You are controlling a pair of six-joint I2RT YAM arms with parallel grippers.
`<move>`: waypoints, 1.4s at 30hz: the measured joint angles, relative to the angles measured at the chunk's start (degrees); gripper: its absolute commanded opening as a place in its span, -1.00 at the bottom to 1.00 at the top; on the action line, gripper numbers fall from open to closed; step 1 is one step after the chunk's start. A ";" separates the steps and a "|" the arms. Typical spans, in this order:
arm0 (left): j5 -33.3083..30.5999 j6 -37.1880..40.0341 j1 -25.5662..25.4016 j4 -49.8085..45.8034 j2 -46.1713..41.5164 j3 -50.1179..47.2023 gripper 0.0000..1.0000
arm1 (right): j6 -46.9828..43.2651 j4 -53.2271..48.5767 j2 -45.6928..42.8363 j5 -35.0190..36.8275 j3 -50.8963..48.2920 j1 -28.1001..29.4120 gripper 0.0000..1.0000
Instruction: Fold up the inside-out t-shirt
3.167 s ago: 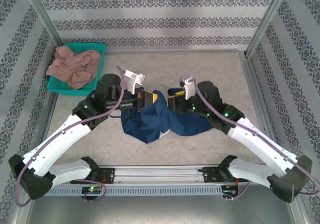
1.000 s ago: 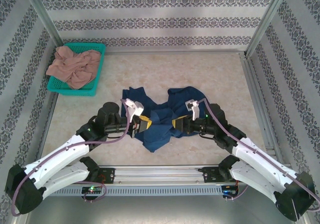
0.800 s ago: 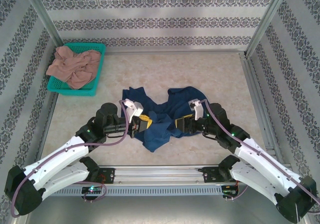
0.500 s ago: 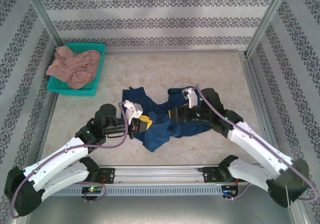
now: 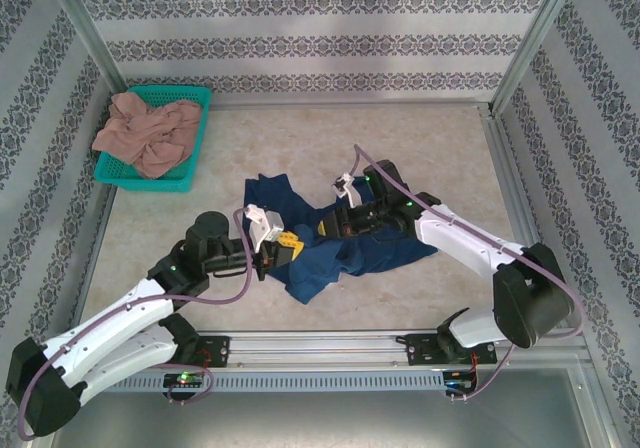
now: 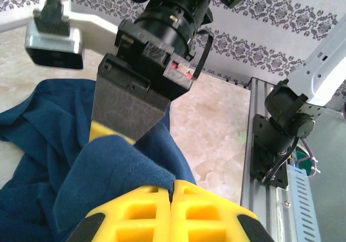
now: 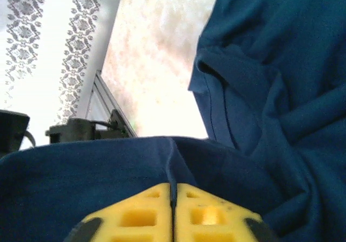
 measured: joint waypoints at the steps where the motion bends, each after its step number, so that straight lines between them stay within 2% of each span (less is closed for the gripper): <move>1: -0.44 -0.02 -0.02 0.00 -0.35 -0.28 -0.96 | 0.13 0.00 -1.25 0.28 0.00 -0.74 -1.00; 6: -4.09 -0.52 -0.02 0.02 -0.87 -1.07 -0.92 | -0.81 0.76 -11.72 4.68 -0.13 -3.61 -1.00; 9: -6.86 -1.36 -0.09 0.66 -0.85 -1.68 -0.76 | -2.62 2.78 -18.71 8.09 -1.75 -2.93 -1.00; 11: -8.68 -2.19 -0.24 0.85 -0.57 -2.08 -0.58 | -4.04 4.02 -21.99 10.62 -3.87 -1.53 -1.00; 15: -10.64 -4.52 -0.28 0.81 1.29 -2.19 -0.08 | -7.08 5.75 -24.39 16.04 -8.04 2.38 -1.00; 21: -12.15 -11.58 -0.28 0.81 2.05 -2.10 0.35 | -9.53 9.62 -25.03 20.22 -14.05 6.75 -1.00; 25: -15.08 -18.86 -0.28 -1.53 5.18 0.92 0.47 | -10.43 11.58 -27.58 22.47 -17.09 6.95 -1.00; 31: -11.41 -25.57 -0.35 -2.99 15.02 6.80 0.60 | -10.34 13.94 -29.59 24.28 -17.75 6.95 -1.00; 36: -7.17 -25.88 -0.39 -2.99 19.17 6.49 0.70 | -10.19 14.36 -29.70 25.33 -17.75 6.95 -1.00; 42: -3.74 -24.63 -0.39 -0.22 18.69 4.00 0.80 | -9.03 13.53 -29.88 25.81 -17.75 6.03 -1.00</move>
